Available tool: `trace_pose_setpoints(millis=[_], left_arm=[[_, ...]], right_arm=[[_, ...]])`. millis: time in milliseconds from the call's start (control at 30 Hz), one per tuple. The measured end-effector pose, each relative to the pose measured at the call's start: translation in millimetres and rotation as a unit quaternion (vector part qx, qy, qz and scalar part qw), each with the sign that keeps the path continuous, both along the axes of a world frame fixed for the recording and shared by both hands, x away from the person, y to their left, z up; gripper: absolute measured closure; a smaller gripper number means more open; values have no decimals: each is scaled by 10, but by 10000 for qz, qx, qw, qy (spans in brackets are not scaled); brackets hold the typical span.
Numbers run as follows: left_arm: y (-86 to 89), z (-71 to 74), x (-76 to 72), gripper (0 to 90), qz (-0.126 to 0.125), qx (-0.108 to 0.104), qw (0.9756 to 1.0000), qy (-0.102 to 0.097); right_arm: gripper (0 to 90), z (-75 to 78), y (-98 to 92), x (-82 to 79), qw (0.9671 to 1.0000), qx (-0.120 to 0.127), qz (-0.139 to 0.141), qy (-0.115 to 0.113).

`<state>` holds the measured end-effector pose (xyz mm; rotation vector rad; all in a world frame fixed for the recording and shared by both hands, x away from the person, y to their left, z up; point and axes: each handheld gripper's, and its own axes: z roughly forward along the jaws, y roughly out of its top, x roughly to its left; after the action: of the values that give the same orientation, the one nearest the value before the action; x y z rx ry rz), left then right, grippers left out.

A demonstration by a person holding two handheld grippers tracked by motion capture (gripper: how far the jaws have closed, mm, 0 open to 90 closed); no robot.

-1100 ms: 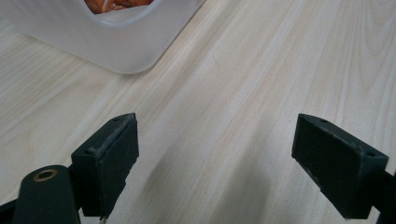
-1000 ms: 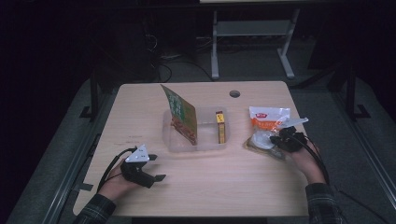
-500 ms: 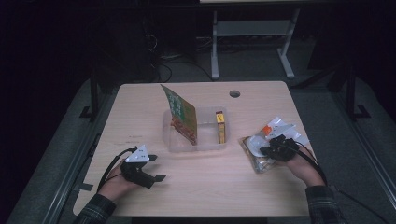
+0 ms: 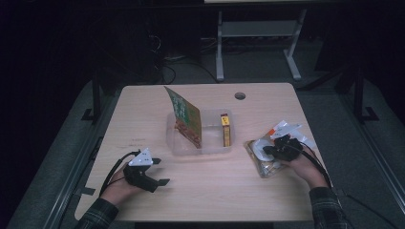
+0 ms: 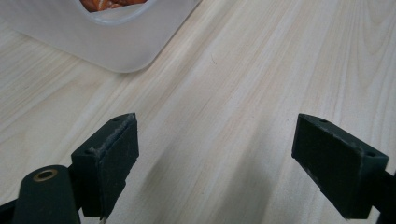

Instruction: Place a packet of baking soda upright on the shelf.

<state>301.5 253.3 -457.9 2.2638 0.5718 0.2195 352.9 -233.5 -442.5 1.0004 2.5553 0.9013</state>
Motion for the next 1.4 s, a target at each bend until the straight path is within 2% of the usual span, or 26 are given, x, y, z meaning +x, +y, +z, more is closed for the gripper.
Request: trace_pose_setpoints(millis=[333, 500, 700, 767, 800, 833, 867, 967, 1100, 1267, 1333, 1400], left_arm=[[0, -2, 0, 143, -11, 15, 10000, 24], [0, 2, -3, 143, -13, -5, 10000, 16], [3, 6, -6, 143, 0, -28, 10000, 3], [4, 9, -5, 143, -3, -38, 10000, 3], [6, 12, -6, 143, -8, -33, 10000, -5], [7, 15, -6, 143, -13, -32, 10000, -9], [7, 17, -7, 143, -10, -40, 10000, -15], [4, 15, -5, 143, -18, -47, 10000, -23], [1, 14, -8, 143, -21, -45, 10000, -14], [0, 15, -9, 143, -24, -40, 10000, -12], [-3, 14, -10, 143, -27, -40, 10000, -11], [-6, 12, -11, 143, -25, -37, 10000, 1]], right_arm=[[900, 18, 210, -167, 9988, -20, 472, 122], [900, 48, 363, -247, 9966, -84, 802, 163], [900, 133, 299, -276, 9954, -254, 894, 232], [900, 129, 271, -280, 9951, -227, 903, 331], [900, 107, 268, -275, 9942, -277, 968, 390], [900, 87, 271, -269, 9936, -279, 1033, 356], [900, 94, 279, -272, 9934, -221, 1038, 425], [900, 88, 311, -278, 9921, -172, 1162, 449], [900, 83, 389, -304, 9889, -124, 1390, 514], [900, 80, 520, -337, 9851, -127, 1641, 496], [900, 70, 568, -339, 9820, -138, 1840, 408], [900, 68, 622, -356, 9802, -116, 1933, 405]])
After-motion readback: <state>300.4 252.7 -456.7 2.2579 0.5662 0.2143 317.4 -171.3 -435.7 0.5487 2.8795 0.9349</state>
